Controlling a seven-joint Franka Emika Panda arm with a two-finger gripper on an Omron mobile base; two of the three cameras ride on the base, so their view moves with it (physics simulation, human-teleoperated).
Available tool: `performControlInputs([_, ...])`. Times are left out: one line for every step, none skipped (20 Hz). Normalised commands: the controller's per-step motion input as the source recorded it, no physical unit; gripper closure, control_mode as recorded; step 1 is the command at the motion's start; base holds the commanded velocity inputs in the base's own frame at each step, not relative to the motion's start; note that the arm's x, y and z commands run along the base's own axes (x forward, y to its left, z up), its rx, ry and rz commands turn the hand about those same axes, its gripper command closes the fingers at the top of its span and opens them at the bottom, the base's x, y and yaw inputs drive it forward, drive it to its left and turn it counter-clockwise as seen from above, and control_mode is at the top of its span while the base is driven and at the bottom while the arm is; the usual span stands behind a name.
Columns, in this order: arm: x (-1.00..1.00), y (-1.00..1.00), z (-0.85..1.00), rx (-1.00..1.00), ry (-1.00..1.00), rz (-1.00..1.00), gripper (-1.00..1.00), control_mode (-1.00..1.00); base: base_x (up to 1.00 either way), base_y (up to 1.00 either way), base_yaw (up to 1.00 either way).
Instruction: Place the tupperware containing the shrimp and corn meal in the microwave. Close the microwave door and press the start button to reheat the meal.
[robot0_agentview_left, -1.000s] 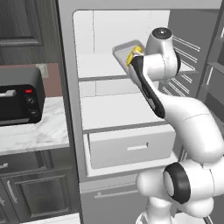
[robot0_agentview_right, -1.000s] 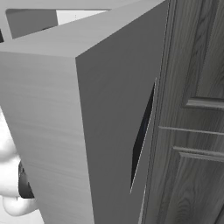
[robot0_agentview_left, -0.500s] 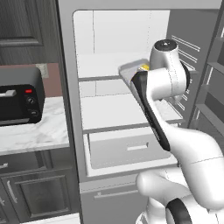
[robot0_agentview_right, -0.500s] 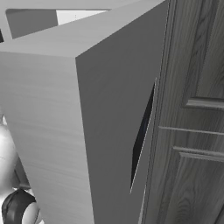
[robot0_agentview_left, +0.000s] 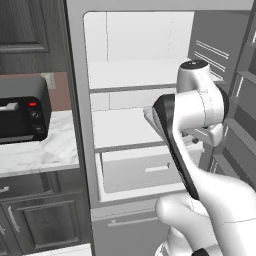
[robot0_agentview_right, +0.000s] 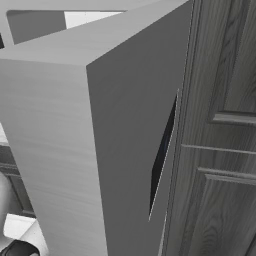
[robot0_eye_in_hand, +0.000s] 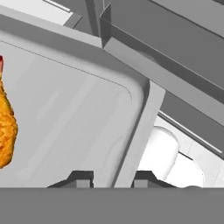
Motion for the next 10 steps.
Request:
performControlInputs([-0.49,0.00,-0.16,0.00,0.15,-0.03,1.00,-1.00,0.00,0.00,0.00])
performControlInputs([-0.34,0.00,-0.15,0.00,0.10,-0.04,1.00,-1.00,0.00,0.00,0.00])
performControlInputs([-0.24,-0.03,-0.11,0.00,0.02,-0.04,1.00,-1.00,0.00,0.00,0.00])
performControlInputs([-0.11,-0.06,-0.08,0.00,0.00,-0.03,1.00,-1.00,0.00,0.00,0.00])
performControlInputs([-0.04,-0.11,-0.04,0.00,0.00,-0.03,1.00,-1.00,0.00,0.00,0.00])
performControlInputs([0.00,-0.12,-0.01,0.00,0.00,-0.02,1.00,-1.00,0.00,0.00,0.00])
performControlInputs([0.00,-0.11,0.00,0.00,0.00,-0.01,1.00,-1.00,0.00,0.00,0.00])
performControlInputs([0.00,-0.09,0.00,0.00,-0.01,0.00,1.00,-1.00,0.00,0.00,0.00])
performControlInputs([0.00,-0.04,0.00,0.00,0.00,0.00,1.00,-1.00,0.00,0.00,0.00])
performControlInputs([0.00,0.00,0.00,0.00,0.00,0.00,1.00,-1.00,0.00,0.00,0.00])
